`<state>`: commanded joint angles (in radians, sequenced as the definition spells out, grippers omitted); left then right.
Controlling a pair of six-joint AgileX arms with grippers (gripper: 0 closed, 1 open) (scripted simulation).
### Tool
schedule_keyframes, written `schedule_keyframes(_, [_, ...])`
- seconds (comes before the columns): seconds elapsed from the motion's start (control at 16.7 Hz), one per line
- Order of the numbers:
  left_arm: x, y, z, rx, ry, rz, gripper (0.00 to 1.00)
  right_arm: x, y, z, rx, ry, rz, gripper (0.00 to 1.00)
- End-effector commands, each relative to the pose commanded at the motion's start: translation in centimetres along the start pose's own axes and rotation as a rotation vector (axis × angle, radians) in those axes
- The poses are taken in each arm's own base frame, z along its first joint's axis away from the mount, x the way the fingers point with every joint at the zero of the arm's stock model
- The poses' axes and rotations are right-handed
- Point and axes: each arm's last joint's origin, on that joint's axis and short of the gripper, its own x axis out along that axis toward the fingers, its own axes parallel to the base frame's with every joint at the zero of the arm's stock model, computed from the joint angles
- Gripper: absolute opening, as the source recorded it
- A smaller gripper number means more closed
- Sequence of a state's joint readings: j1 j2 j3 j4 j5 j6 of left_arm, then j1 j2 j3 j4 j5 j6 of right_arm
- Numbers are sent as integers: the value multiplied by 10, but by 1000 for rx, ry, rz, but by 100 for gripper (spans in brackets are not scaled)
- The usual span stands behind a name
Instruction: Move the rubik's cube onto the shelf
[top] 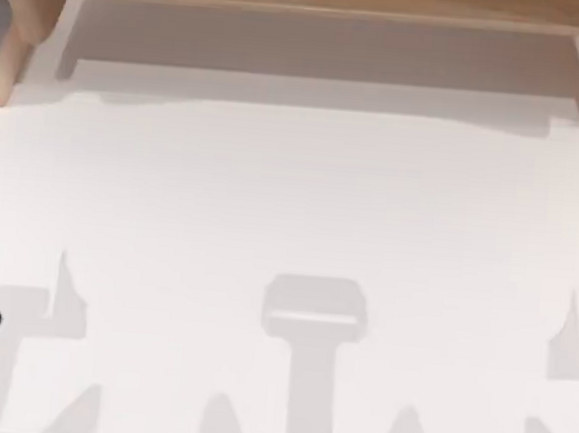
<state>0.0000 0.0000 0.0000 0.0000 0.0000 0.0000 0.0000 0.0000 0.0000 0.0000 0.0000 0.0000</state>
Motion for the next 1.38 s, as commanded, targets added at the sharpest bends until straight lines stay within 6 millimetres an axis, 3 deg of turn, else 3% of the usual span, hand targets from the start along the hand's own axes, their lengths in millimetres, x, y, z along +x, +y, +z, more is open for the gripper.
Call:
schedule_keyframes(0.3, [0, 0, 0, 0, 0, 0, 100, 2, -2, 9, -52, -2, -8, 100])
schedule_keyframes(0.48, [0, 0, 0, 0, 0, 0, 100, 11, -5, 29, -171, -2, -19, 100])
schedule_keyframes(0.66, [0, 0, 0, 0, 0, 0, 100, 33, -12, 56, -341, 4, -25, 100])
schedule_keyframes(0.84, [0, 0, 0, 0, 0, 0, 100, 73, -24, 82, -547, 4, -25, 100])
schedule_keyframes(1.02, [0, 0, 0, 0, 0, 0, 100, 127, -45, 95, -771, -3, -23, 100])
schedule_keyframes(1.2, [0, 0, 0, 0, 0, 0, 100, 186, -75, 85, -994, -10, -19, 100])
schedule_keyframes(1.38, [0, 0, 0, 0, 0, 0, 100, 237, -108, 52, -1194, -9, -13, 100])
